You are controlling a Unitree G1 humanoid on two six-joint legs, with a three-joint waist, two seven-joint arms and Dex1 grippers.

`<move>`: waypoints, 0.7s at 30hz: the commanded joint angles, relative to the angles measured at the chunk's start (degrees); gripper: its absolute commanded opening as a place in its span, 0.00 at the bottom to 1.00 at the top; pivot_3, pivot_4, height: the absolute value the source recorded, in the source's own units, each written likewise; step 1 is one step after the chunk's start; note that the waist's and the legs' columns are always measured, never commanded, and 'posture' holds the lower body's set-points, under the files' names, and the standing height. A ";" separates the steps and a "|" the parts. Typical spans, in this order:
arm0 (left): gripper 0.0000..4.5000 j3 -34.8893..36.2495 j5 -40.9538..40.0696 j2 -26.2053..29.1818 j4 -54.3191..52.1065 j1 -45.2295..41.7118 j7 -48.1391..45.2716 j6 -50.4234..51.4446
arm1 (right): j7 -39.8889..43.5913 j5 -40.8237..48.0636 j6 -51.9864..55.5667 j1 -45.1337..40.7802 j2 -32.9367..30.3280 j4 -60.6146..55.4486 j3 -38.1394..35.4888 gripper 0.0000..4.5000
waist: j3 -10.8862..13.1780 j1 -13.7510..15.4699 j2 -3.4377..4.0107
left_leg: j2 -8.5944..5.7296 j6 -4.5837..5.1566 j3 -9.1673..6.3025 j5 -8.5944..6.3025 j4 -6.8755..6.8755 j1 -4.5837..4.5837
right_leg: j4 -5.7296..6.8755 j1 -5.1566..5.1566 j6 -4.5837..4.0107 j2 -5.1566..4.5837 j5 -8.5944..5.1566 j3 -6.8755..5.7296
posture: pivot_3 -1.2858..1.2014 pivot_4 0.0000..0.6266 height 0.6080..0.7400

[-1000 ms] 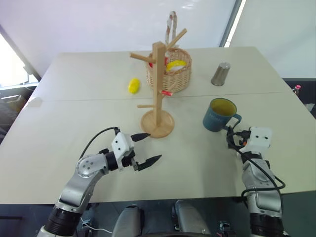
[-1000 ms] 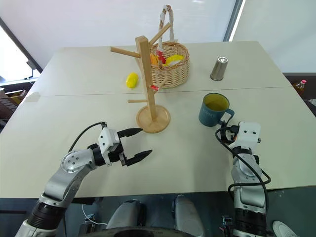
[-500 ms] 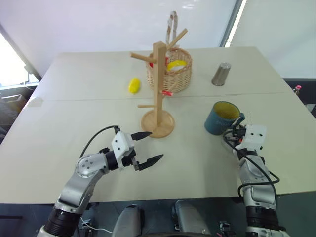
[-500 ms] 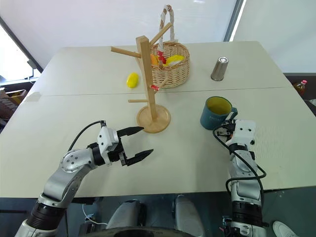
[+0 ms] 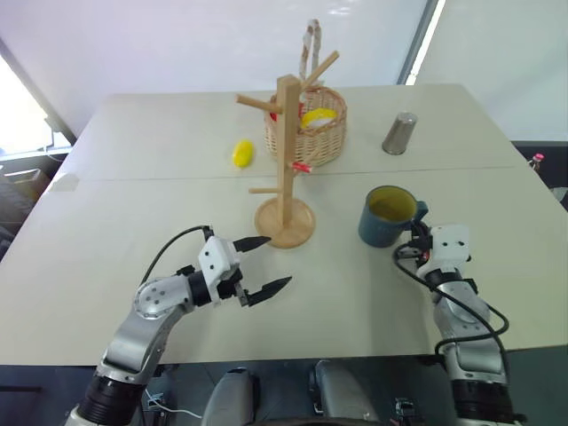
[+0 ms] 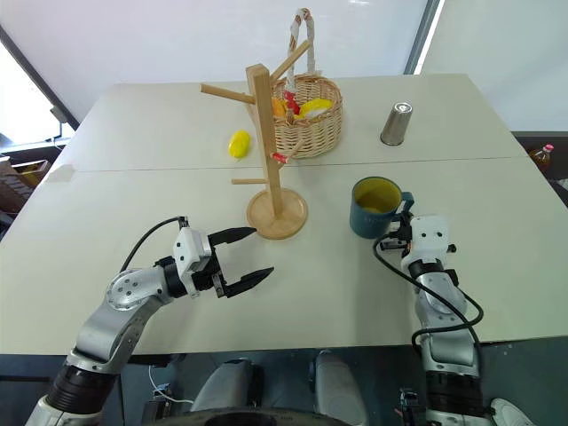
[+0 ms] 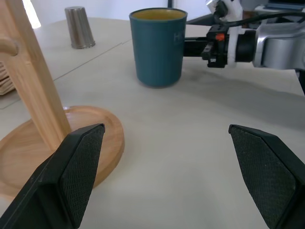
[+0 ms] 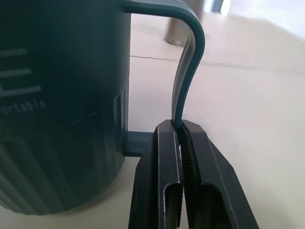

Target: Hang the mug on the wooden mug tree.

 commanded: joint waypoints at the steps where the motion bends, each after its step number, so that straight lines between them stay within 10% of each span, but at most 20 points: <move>1: 1.00 2.80 -0.46 1.10 0.24 0.16 0.16 -1.34 | 4.54 -2.85 -5.61 0.86 -5.03 -7.62 1.15 0.01 | 0.03 -0.09 -0.02 | 0.00 0.00 0.00 0.00 0.00 0.00 | 0.00 0.00 0.00 0.00 0.00 0.00 | 0.52 0.24 1.00; 9: 1.00 7.09 -0.74 3.59 4.73 -1.15 -1.32 -3.35 | 17.55 -4.61 -7.41 -2.66 -17.13 -20.34 6.95 0.01 | 0.15 -0.17 -0.11 | 0.03 0.03 -0.03 0.02 0.01 0.08 | 0.03 0.04 0.00 0.08 0.00 -0.01 | 0.52 0.24 1.00; 21: 1.00 10.13 -3.34 3.59 5.25 -2.10 -1.41 -2.99 | 21.76 -5.61 15.37 -18.47 -16.61 -28.64 14.20 0.01 | 0.34 0.11 -0.42 | 0.02 0.02 -0.06 0.02 0.07 -0.17 | -0.04 -0.13 0.00 -0.05 0.00 -0.03 | 0.52 0.24 1.00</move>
